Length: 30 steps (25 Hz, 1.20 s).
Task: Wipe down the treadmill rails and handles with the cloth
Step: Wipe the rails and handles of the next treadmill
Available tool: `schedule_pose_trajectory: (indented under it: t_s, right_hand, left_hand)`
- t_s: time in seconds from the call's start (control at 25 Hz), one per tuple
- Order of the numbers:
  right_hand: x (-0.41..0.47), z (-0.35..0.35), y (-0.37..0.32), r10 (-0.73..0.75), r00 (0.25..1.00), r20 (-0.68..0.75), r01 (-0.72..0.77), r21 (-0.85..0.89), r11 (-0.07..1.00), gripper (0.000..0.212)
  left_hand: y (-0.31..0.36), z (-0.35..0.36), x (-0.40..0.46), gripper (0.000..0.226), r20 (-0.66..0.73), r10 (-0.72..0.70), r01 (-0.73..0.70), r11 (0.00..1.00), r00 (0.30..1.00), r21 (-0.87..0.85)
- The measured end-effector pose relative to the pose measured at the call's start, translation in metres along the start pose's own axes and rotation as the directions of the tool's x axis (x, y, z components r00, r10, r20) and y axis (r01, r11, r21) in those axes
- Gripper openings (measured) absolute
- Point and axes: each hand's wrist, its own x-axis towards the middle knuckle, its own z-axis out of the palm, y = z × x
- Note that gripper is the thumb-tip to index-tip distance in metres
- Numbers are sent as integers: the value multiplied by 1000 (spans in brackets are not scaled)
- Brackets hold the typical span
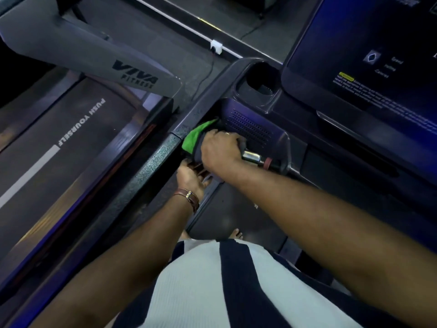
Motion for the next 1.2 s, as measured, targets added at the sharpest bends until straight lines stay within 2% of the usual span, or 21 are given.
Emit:
schedule_pose_trajectory:
  t_s: [0.08,0.16,0.2,0.24,0.28,0.32,0.36,0.4,0.48,0.56,0.64,0.68,0.72,0.76,0.8,0.84,0.92,1.0,1.08,1.12,1.2]
  right_hand:
    - [22,-12,2,-67,983,169,7,333,943,50]
    - [41,-16,26,-113,944,310,-133,671,730,64]
    - [43,-13,34,-100,943,316,-167,713,681,63]
    - [39,-9,34,-55,961,272,-145,660,737,56]
    - [31,-2,25,10,983,185,-103,497,862,45]
    - [21,3,6,9,996,83,-32,274,961,36]
    - [10,0,-12,-34,995,98,20,135,991,35]
    - [2,-3,-25,-12,990,139,-3,105,994,37]
    - [2,-1,-27,74,984,165,-96,132,987,35]
    - [20,-5,-5,7,973,231,-88,345,934,46]
    - [43,-13,19,-61,929,364,-206,648,733,65]
    - [52,-17,26,-86,902,423,-275,716,642,67]
    - [55,-16,28,-71,910,408,-269,713,647,65]
    - [52,-13,26,-22,946,324,-211,663,718,60]
    - [39,-4,17,23,986,168,-109,525,844,50]
    - [18,5,1,2,999,44,-16,321,947,38]
    - [-8,9,-12,12,999,-42,-7,128,992,23]
    - [8,-4,4,78,995,67,-93,257,962,37]
    - [23,-16,17,121,952,282,-243,451,859,62]
    - [18,-12,15,156,945,289,-271,419,867,60]
    - [-8,-3,2,193,979,57,-201,230,952,34]
  left_hand:
    - [1,0,4,33,18,1,0,1000,1000,-5]
    - [2,-4,9,40,26,-33,33,999,999,14]
    - [2,-8,11,41,22,-61,60,998,998,27]
    - [3,-12,13,41,22,-79,79,996,997,29]
    - [3,-15,14,39,18,-86,85,996,996,28]
    - [1,-18,14,36,18,-82,81,997,997,13]
    - [0,-20,15,34,9,-76,76,997,997,6]
    - [-2,-22,15,33,10,-71,71,997,997,1]
    - [0,-22,17,29,15,-68,67,998,998,8]
    - [4,-22,19,26,23,-78,77,997,997,15]
    - [6,-24,19,27,44,-87,85,995,995,45]
    - [5,-25,19,29,54,-92,89,994,994,62]
    - [5,-25,19,30,58,-96,92,994,994,63]
    - [6,-25,19,31,58,-99,96,994,993,52]
    - [7,-24,19,31,59,-100,98,995,993,36]
    - [8,-21,19,30,61,-100,99,995,993,13]
    - [11,-14,18,30,72,-88,90,996,994,-25]
    - [14,-6,18,31,87,-65,69,997,994,-35]
    - [15,-1,17,29,93,-51,55,998,994,-34]
    - [15,-1,16,28,101,-50,53,998,994,-27]
    - [13,-2,16,28,123,-56,57,998,991,-4]
